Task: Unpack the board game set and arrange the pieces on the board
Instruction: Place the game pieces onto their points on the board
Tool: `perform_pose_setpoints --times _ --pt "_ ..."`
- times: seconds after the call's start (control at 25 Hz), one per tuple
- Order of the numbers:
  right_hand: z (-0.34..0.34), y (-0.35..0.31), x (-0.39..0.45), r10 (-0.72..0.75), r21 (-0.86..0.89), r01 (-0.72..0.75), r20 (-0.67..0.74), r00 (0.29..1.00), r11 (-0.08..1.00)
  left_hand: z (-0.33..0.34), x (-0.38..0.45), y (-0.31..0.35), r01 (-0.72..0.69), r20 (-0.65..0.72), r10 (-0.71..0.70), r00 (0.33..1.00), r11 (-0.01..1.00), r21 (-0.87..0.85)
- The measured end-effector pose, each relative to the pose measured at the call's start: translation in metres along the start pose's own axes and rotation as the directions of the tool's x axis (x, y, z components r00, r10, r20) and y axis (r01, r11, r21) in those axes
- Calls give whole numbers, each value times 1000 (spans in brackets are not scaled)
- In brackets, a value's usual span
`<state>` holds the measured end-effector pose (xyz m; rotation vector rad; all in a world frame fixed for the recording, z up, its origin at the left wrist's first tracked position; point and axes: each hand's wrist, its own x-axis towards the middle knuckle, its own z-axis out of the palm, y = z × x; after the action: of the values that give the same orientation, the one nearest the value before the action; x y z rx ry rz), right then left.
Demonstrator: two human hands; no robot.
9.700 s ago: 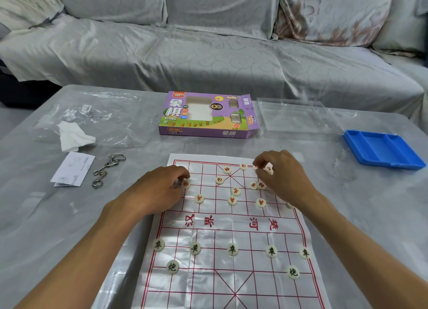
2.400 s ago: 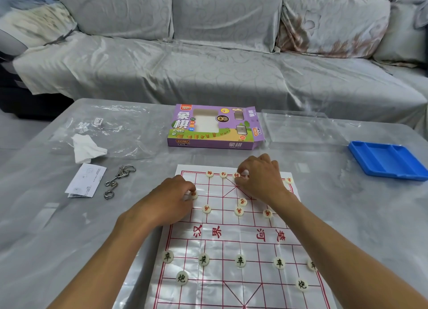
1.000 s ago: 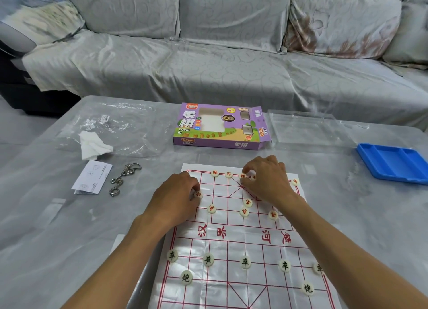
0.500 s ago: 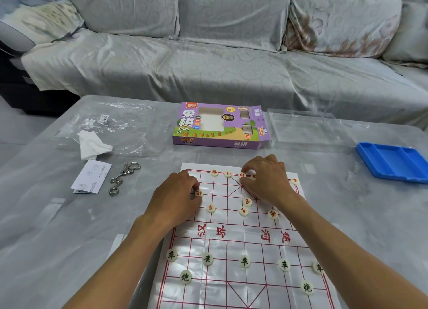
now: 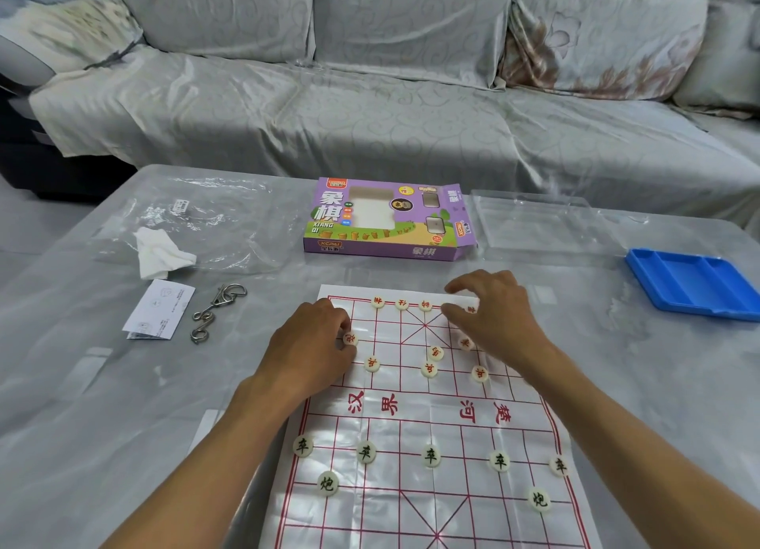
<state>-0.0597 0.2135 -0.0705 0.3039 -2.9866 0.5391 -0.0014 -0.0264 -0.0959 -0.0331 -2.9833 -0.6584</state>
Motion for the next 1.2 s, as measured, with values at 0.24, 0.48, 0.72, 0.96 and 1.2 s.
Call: perform_pose_setpoints --times 0.24,0.48,0.72,0.96,1.2 --pt "-24 41 -49 85 93 -81 -45 995 992 -4 0 2 81 16 -79 997 984 -158" --pt "-19 45 -49 21 107 -20 -3 1000 994 -18 -7 -7 51 63 -47 997 997 -66" --pt "-9 35 -39 -57 57 53 69 996 997 -39 -25 -32 -29 180 14 984 997 77" --pt "0 29 -40 -70 -13 72 93 993 997 -39 -5 -30 -21 267 -15 964 991 133" --pt "3 29 -38 -67 -3 68 83 994 998 -37 -2 -31 -29 296 -12 955 991 133"
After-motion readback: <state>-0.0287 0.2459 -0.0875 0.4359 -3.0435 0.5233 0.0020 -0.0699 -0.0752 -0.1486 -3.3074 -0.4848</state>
